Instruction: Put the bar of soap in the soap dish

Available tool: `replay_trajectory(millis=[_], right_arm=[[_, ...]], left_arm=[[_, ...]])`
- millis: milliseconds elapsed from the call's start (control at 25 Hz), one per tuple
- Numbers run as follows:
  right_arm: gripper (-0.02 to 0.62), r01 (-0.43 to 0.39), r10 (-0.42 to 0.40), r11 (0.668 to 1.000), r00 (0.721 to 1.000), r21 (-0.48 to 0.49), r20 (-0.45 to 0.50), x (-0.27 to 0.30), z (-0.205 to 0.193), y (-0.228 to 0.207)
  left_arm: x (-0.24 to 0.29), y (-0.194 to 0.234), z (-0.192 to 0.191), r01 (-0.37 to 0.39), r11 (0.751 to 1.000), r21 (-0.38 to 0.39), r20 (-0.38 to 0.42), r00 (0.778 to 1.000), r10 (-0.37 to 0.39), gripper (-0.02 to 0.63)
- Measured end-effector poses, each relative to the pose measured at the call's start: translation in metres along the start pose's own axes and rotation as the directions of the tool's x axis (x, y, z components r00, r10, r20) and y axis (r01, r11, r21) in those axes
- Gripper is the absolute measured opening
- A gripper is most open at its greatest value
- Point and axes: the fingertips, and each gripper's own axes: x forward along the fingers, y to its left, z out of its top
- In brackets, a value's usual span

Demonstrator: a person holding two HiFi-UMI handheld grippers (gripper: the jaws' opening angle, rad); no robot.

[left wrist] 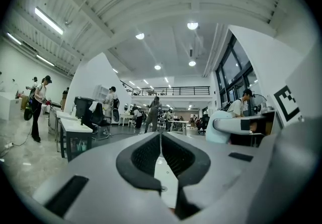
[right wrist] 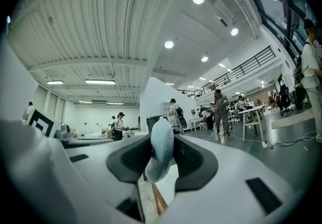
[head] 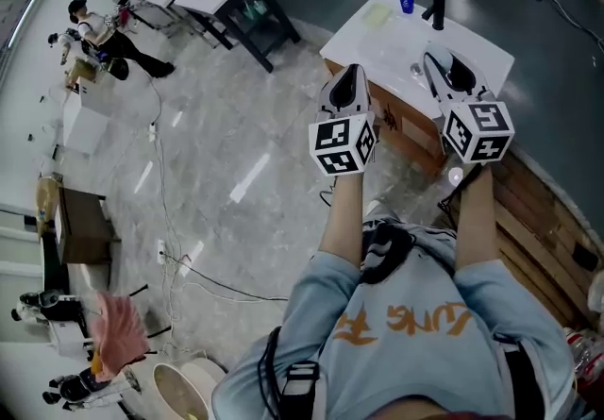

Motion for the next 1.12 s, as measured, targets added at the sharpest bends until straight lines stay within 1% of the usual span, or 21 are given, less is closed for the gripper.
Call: replay_trajectory(millis=[200, 480, 640, 800, 960, 1120], right_arm=[[0.143, -0.029, 0.029, 1.000, 1.000, -0.009, 0.009, 0.016, 0.010, 0.016], [0.143, -0.002, 0.002, 1.000, 1.000, -0.010, 0.008, 0.042, 0.014, 0.002], [0.143, -0.009, 0.009, 0.999, 1.000, -0.032, -0.010, 0.069, 0.005, -0.001], [0.143, -0.006, 0.004, 0.999, 0.999, -0.048, -0.047, 0.110, -0.006, -0.015], [0.143, -0.004, 0.002, 1.000, 0.997, -0.027, -0.080, 0.157, -0.021, -0.023], [0.143, -0.021, 0.021, 1.000, 0.989, 0.003, -0.147, 0.210, -0.055, -0.018]], left_arm=[[-0.006, 0.025, 0.014, -0.035, 0.999, -0.018, 0.021, 0.999, 0.035, 0.031], [0.017, 0.032, 0.016, 0.004, 1.000, -0.009, 0.026, 1.000, -0.004, 0.031], [0.038, 0.060, 0.006, -0.015, 0.999, -0.052, 0.028, 0.999, 0.017, 0.031], [0.074, 0.089, -0.006, -0.023, 0.995, -0.100, 0.030, 0.999, 0.026, 0.031], [0.114, 0.110, -0.024, 0.002, 0.993, -0.115, -0.012, 1.000, -0.004, 0.031], [0.151, 0.146, -0.053, -0.005, 0.988, -0.156, -0.085, 0.996, -0.008, 0.031]])
